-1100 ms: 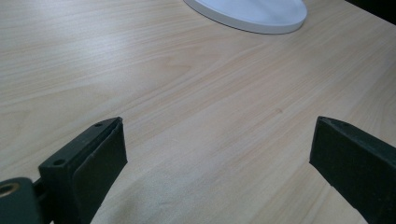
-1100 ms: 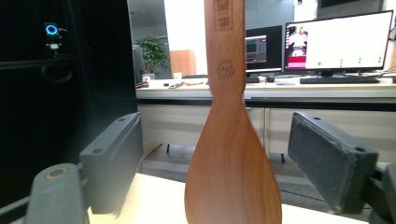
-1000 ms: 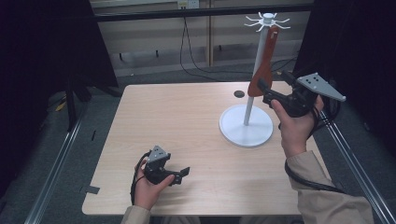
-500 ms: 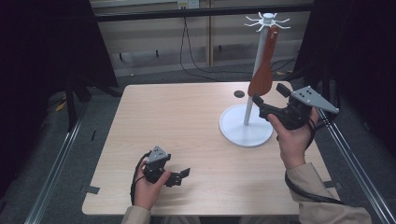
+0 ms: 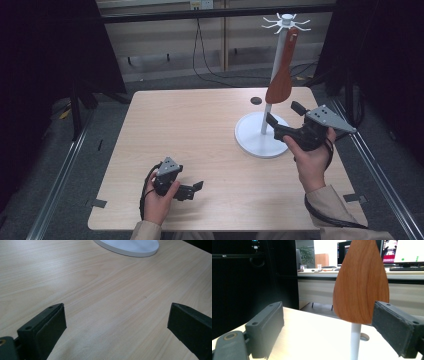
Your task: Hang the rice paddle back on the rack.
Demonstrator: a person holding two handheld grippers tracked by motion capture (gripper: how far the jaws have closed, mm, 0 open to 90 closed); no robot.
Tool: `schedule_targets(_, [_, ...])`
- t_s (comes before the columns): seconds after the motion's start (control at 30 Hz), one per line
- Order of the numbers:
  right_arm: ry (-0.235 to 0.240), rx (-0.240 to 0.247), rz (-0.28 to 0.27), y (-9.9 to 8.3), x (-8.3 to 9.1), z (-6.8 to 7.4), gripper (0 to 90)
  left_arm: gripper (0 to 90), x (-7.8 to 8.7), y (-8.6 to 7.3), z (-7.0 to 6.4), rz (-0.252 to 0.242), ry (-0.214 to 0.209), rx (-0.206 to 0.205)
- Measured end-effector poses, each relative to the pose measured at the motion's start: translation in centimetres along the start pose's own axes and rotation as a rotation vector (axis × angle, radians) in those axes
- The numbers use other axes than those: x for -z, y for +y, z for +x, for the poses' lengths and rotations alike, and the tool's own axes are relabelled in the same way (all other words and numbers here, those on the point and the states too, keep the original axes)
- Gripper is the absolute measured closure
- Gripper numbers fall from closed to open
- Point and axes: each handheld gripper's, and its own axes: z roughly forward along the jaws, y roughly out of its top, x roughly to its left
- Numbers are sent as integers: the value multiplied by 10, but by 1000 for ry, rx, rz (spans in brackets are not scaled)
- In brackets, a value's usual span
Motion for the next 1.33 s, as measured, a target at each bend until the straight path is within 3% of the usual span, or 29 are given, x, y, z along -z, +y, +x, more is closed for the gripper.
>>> schedule_targets(1.33, [37,-27,51,-68,36,3,90,17,0,-1,-2,6,5,-35])
